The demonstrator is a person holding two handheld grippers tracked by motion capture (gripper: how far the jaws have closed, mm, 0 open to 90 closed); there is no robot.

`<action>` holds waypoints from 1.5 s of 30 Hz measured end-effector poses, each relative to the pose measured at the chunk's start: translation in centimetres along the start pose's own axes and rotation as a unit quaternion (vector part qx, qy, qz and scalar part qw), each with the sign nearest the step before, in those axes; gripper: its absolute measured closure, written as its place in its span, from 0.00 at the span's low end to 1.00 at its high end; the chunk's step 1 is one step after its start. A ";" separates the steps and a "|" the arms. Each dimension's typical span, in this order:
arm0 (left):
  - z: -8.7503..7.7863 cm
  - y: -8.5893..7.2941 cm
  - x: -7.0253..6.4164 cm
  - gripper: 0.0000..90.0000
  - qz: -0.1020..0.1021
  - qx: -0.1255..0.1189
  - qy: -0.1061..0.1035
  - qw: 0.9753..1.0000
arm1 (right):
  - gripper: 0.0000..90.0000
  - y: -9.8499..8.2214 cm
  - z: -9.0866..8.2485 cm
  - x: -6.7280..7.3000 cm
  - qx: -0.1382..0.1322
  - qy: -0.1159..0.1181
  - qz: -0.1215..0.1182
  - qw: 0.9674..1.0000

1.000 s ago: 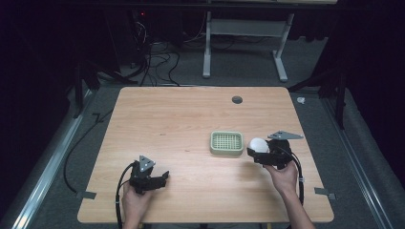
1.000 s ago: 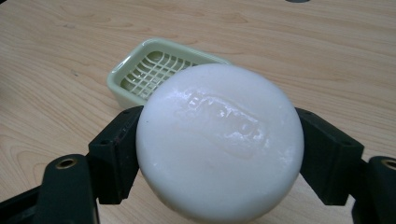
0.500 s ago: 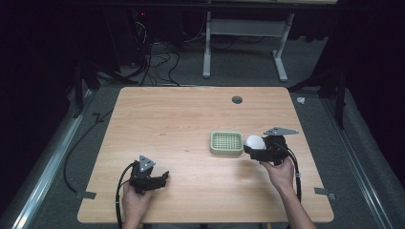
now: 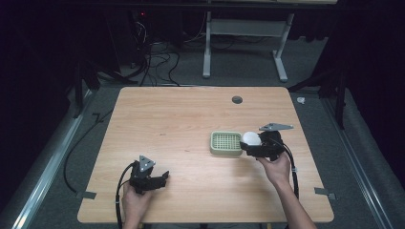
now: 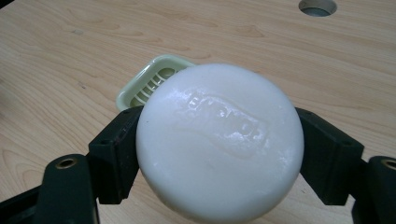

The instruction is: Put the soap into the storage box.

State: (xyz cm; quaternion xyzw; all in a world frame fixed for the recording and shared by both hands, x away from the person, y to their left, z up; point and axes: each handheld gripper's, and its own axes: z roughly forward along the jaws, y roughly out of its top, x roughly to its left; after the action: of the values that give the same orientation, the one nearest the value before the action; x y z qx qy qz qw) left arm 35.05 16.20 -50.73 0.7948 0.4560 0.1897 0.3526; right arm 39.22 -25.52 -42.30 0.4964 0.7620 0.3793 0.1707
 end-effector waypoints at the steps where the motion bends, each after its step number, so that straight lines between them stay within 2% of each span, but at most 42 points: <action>1: 0.0 0.0 0.0 0.22 0.000 0.000 0.000 1.000 | 0.27 0.1 0.2 0.0 0.001 0.001 -0.002 1.000; 29: 0.0 0.0 0.0 0.22 0.000 0.000 0.000 1.000 | 0.27 2.2 2.6 1.4 0.011 0.008 -0.020 1.000; 36: 0.0 0.0 0.0 0.22 0.000 0.000 0.000 1.000 | 0.27 2.4 3.4 1.6 0.015 0.012 -0.023 1.000; 45: 0.0 0.0 0.0 0.22 -0.002 -0.001 -0.002 1.000 | 0.27 2.4 4.5 1.6 0.021 0.005 -0.023 0.999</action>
State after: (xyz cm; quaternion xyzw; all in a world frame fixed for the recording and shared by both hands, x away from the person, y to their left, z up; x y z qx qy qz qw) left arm 35.05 16.23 -50.73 0.7937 0.4571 0.1878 0.3546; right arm 42.86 -21.73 -43.27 0.4799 0.7820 0.3618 0.1654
